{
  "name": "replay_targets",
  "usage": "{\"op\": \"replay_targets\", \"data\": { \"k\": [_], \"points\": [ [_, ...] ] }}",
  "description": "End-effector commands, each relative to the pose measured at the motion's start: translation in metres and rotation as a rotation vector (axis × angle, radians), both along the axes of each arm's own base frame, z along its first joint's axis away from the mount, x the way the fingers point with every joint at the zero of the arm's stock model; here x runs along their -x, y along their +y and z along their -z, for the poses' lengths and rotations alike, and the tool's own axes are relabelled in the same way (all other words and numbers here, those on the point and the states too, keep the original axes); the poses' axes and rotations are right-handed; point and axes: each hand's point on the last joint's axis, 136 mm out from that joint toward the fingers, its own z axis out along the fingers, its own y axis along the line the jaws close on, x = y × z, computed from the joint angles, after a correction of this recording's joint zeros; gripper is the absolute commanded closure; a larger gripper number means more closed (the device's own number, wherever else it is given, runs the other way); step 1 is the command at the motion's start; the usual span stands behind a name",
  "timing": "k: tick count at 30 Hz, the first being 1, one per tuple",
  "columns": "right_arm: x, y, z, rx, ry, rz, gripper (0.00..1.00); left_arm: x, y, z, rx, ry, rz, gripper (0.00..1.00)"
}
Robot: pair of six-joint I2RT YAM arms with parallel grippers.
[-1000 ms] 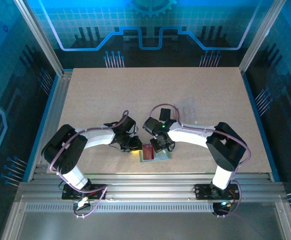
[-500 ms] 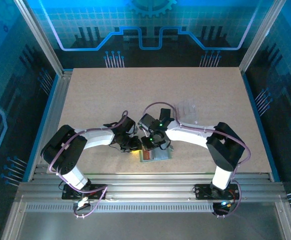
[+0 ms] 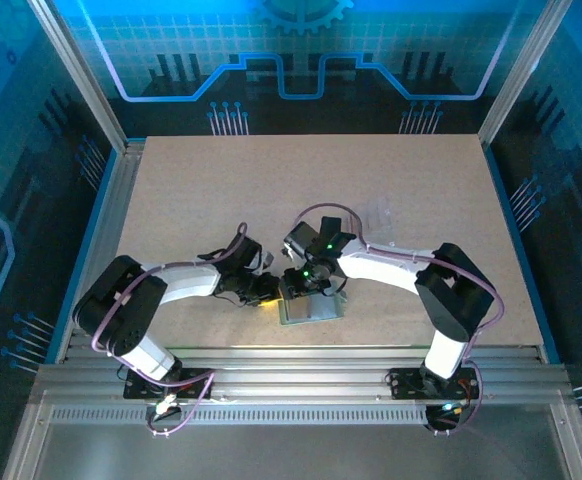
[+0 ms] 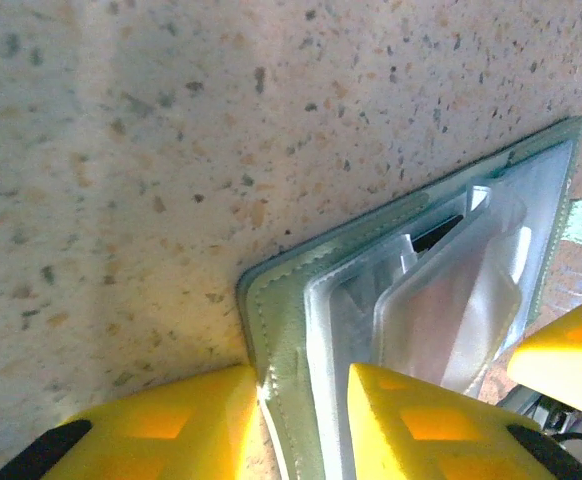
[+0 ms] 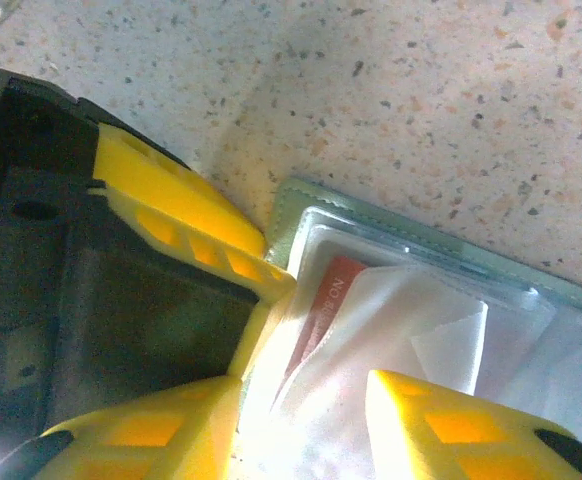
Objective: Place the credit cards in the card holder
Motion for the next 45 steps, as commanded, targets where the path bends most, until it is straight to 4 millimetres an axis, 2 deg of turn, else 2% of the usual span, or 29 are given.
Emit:
{"op": "replay_targets", "data": {
  "k": [1,6,9,11,13,16,21,24,26,28,30,31,34,39,42,45],
  "points": [
    [-0.003,0.031,-0.039,-0.17,-0.062,-0.061,0.56,0.016,0.029,0.018,-0.085,0.081,-0.062,0.64],
    [-0.007,0.018,-0.044,-0.166,-0.073,-0.046,0.53,0.015,0.041,0.004,-0.071,0.061,-0.09,0.61],
    [-0.007,0.009,-0.041,-0.148,-0.072,-0.037,0.56,0.014,0.047,-0.002,-0.063,0.056,-0.108,0.59],
    [-0.007,0.004,-0.034,-0.117,-0.072,-0.029,0.62,0.013,0.048,-0.008,-0.05,0.049,-0.12,0.59],
    [-0.005,0.001,-0.022,-0.08,-0.056,-0.023,0.74,0.012,0.047,-0.015,-0.036,0.033,-0.127,0.59],
    [0.001,0.007,-0.005,-0.057,-0.03,-0.033,0.84,0.008,0.047,-0.024,-0.03,0.013,-0.135,0.59],
    [0.008,0.02,0.025,-0.008,0.008,-0.056,0.86,0.004,0.048,-0.033,-0.031,-0.005,-0.146,0.59],
    [0.007,0.025,0.034,-0.003,0.024,-0.063,0.85,0.003,0.05,-0.038,-0.027,-0.019,-0.157,0.56],
    [0.003,0.026,0.029,0.002,0.01,-0.073,0.83,0.002,0.052,-0.041,-0.028,-0.027,-0.165,0.55],
    [-0.007,0.026,0.012,-0.001,-0.038,-0.076,0.79,0.001,0.054,-0.044,-0.032,-0.036,-0.173,0.54],
    [-0.023,0.019,-0.008,0.013,-0.102,-0.06,0.69,-0.001,0.056,-0.045,-0.032,-0.045,-0.18,0.53],
    [-0.033,0.014,-0.018,0.023,-0.131,-0.043,0.64,-0.002,0.056,-0.046,-0.031,-0.049,-0.182,0.53],
    [-0.069,-0.012,-0.029,0.089,-0.139,0.048,0.61,-0.005,0.055,-0.047,-0.031,-0.054,-0.185,0.53],
    [-0.121,-0.067,-0.014,0.273,-0.115,0.232,0.54,-0.008,0.054,-0.047,-0.027,-0.062,-0.184,0.53],
    [-0.142,-0.086,-0.008,0.321,-0.123,0.307,0.47,-0.007,0.052,-0.046,-0.018,-0.06,-0.181,0.53],
    [-0.156,-0.095,-0.003,0.353,-0.122,0.352,0.42,-0.006,0.052,-0.043,-0.013,-0.055,-0.178,0.53]
  ]
}}
